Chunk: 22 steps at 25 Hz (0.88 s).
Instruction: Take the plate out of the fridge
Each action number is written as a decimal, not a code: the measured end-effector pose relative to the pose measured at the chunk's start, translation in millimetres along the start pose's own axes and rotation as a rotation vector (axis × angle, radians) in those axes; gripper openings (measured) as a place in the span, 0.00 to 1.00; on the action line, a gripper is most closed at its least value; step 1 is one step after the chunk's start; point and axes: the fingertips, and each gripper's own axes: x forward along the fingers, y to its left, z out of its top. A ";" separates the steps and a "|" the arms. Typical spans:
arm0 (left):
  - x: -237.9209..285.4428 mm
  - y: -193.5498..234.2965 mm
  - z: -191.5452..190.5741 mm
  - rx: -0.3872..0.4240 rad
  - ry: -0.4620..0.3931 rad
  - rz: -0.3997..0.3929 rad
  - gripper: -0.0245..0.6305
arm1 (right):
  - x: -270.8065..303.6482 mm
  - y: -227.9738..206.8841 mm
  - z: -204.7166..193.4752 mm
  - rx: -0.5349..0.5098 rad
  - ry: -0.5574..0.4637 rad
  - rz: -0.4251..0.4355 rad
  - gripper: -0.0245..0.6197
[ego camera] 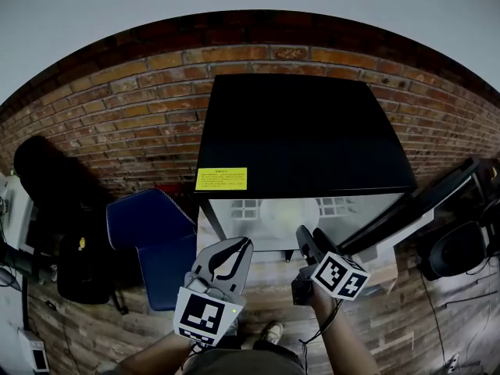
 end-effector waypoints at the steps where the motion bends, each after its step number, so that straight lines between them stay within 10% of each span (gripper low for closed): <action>1: 0.2 1.1 -1.4 0.004 0.002 -0.002 0.07 | 2.2 0.3 -1.7 0.022 0.002 0.004 0.39; 22: -13.5 14.5 -20.6 -0.018 0.035 0.000 0.07 | 24.0 10.8 -15.6 0.437 -0.049 0.071 0.16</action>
